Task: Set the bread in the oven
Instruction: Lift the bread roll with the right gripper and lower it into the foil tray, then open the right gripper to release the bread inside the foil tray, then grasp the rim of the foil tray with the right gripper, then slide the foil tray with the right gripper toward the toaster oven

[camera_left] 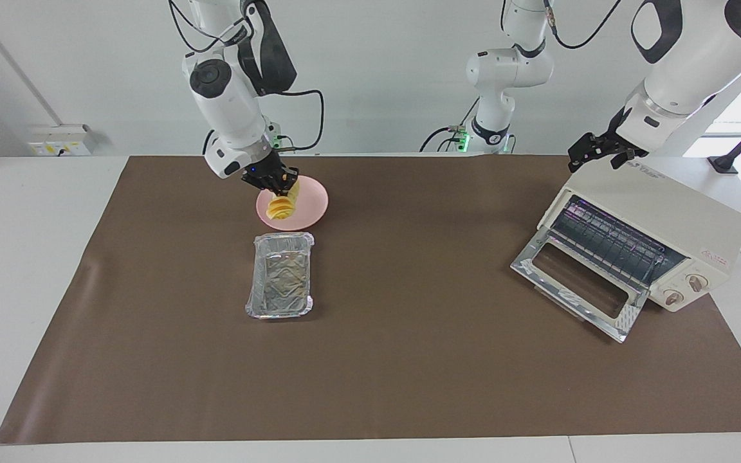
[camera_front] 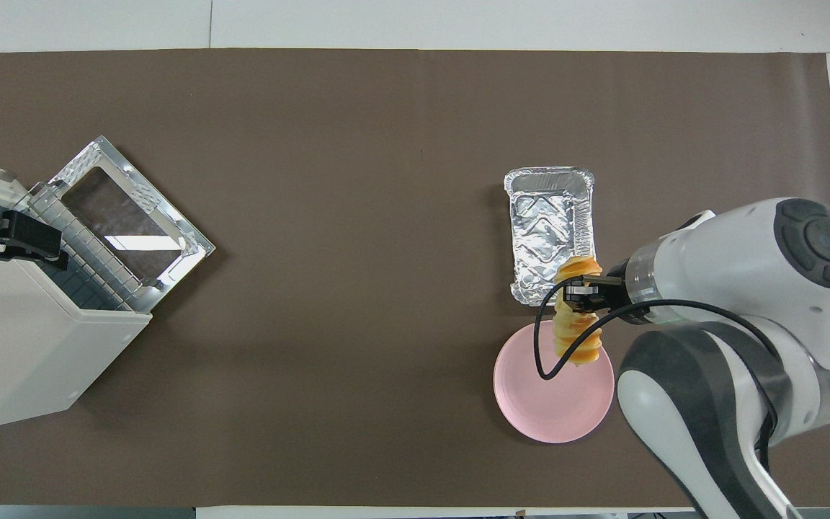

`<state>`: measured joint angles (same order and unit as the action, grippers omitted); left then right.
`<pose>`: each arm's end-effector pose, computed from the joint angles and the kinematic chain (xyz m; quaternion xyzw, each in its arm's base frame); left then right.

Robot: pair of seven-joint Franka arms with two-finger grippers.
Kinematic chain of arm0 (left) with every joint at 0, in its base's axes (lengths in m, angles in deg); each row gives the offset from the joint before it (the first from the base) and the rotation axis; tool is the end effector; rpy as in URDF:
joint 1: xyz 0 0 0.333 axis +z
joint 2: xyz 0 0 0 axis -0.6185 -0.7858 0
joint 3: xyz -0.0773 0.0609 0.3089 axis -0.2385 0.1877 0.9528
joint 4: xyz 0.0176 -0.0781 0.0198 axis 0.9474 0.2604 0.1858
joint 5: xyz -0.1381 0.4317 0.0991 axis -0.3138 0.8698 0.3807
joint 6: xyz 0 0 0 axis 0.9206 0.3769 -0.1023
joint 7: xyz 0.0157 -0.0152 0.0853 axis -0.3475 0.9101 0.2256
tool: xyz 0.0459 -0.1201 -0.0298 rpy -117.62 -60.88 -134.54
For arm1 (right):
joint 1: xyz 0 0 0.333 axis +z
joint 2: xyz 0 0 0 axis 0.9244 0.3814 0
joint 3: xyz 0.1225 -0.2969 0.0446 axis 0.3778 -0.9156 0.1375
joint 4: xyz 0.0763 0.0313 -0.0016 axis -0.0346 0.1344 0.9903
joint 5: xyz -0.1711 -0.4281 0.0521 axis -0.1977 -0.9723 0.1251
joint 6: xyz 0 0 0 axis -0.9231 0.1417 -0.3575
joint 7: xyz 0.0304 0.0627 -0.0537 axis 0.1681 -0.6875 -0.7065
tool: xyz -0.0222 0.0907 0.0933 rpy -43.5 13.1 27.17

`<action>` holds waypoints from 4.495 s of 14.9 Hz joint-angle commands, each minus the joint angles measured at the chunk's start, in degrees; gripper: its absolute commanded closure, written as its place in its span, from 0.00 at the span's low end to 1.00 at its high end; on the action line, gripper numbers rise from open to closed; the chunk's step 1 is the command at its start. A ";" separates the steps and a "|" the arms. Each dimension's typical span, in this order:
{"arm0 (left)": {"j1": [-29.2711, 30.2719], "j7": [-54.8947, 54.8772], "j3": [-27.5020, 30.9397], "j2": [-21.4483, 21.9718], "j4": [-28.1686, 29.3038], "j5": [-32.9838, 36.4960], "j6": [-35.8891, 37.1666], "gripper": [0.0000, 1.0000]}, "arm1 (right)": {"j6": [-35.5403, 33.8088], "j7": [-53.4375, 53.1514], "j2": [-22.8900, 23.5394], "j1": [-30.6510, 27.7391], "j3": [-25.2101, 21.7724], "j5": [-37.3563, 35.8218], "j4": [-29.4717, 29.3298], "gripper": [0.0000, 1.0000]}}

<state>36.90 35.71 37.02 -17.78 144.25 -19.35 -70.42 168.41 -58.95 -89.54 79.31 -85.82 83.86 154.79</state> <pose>0.6009 -0.0249 0.5824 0.9949 0.0109 -0.1005 0.0075 0.5508 0.1647 0.4232 -0.9936 0.0663 0.0431 0.0801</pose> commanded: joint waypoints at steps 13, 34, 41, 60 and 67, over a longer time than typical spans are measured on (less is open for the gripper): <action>0.52 -0.08 -0.50 1.51 1.62 0.79 -1.05 0.00 | 16.14 6.28 23.96 -1.01 0.44 -2.27 -10.26 1.00; 0.52 -0.08 -0.50 1.51 1.62 0.79 -1.05 0.00 | 14.74 10.76 19.13 -8.12 0.18 -3.68 -4.55 0.00; 0.52 -0.08 -0.50 1.51 1.62 0.88 -1.05 0.00 | 15.53 11.20 18.96 -9.35 0.18 0.54 -1.37 0.26; 0.52 -0.08 -0.50 1.51 1.62 0.79 -1.05 0.00 | 13.25 -3.54 28.24 5.30 1.32 6.17 -27.18 1.00; 0.52 -0.08 -0.50 1.51 1.62 0.88 -1.05 0.00 | 24.05 -13.76 40.39 14.55 1.41 6.78 -32.49 1.00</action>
<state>36.90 35.71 37.02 -17.78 144.25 -19.35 -70.42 190.78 -72.38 -51.76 93.55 -84.32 89.41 123.87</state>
